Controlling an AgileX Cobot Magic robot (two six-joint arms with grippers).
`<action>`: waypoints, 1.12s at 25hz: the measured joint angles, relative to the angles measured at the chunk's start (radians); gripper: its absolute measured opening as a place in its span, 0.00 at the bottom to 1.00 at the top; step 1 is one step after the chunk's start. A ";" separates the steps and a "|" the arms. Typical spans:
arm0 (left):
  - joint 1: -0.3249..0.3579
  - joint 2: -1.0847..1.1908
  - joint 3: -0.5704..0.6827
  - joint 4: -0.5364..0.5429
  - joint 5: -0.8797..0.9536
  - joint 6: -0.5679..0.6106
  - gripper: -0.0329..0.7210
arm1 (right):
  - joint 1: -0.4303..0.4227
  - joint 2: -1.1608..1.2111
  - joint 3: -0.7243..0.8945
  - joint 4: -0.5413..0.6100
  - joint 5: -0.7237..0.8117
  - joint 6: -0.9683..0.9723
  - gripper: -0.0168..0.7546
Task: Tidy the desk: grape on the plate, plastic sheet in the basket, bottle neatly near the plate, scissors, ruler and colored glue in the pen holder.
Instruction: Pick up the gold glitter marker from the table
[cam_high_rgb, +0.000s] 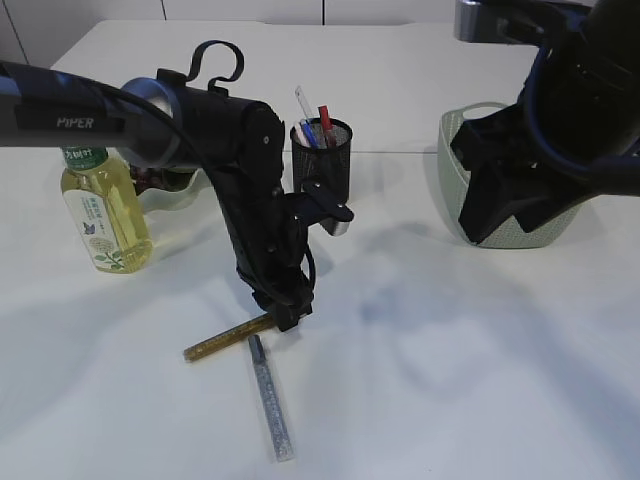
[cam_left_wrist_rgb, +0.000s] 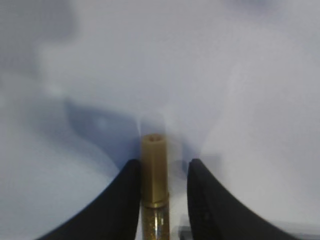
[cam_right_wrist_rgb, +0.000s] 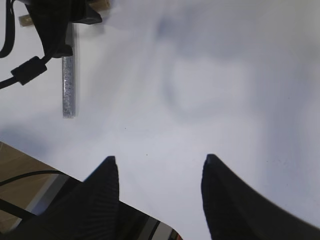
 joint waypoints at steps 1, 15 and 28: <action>0.000 0.000 0.000 0.000 0.000 0.000 0.36 | 0.000 0.000 0.000 0.000 0.000 0.000 0.57; 0.000 0.010 -0.005 0.008 -0.005 0.000 0.21 | 0.000 0.000 0.000 0.000 0.000 0.000 0.57; 0.038 -0.028 -0.016 -0.032 0.119 -0.028 0.16 | 0.000 0.000 0.000 0.000 0.000 0.000 0.57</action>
